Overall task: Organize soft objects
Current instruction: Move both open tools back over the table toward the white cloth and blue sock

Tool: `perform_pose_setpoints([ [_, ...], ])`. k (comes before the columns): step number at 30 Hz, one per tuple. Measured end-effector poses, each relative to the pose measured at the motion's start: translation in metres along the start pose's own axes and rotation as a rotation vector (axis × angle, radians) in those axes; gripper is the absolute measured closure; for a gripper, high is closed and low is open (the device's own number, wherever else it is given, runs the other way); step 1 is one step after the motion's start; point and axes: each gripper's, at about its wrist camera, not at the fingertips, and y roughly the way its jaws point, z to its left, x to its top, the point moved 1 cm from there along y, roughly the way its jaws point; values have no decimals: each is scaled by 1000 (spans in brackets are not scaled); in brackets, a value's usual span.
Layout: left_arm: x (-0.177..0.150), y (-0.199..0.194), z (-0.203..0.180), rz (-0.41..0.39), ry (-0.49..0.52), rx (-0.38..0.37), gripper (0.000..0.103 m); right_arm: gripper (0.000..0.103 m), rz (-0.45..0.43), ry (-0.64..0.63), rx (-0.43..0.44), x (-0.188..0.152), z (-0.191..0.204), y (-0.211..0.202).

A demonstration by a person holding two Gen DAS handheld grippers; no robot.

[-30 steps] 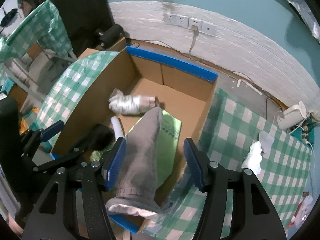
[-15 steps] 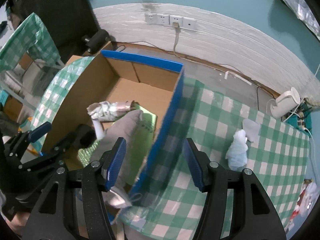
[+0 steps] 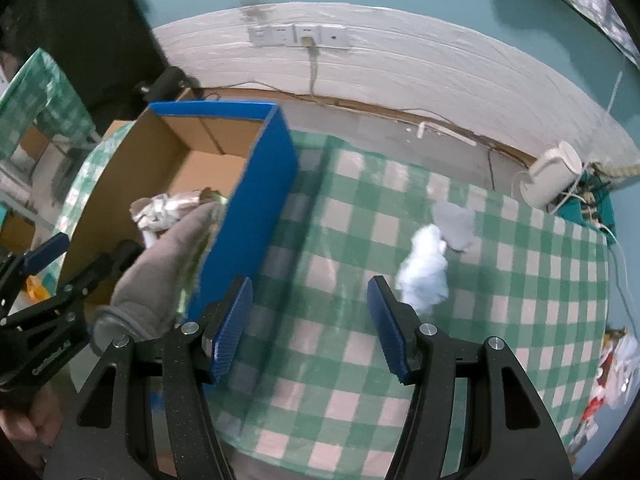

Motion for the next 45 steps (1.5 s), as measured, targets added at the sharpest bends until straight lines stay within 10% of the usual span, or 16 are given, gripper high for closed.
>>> perform_pose_setpoints([
  [25,7,9,-116,34,144,-22,25,42,21,124,-61,-37,-114,5],
  [45,37,77,-178,118,137,-17,25,42,17,100,-60,15,-155,55],
])
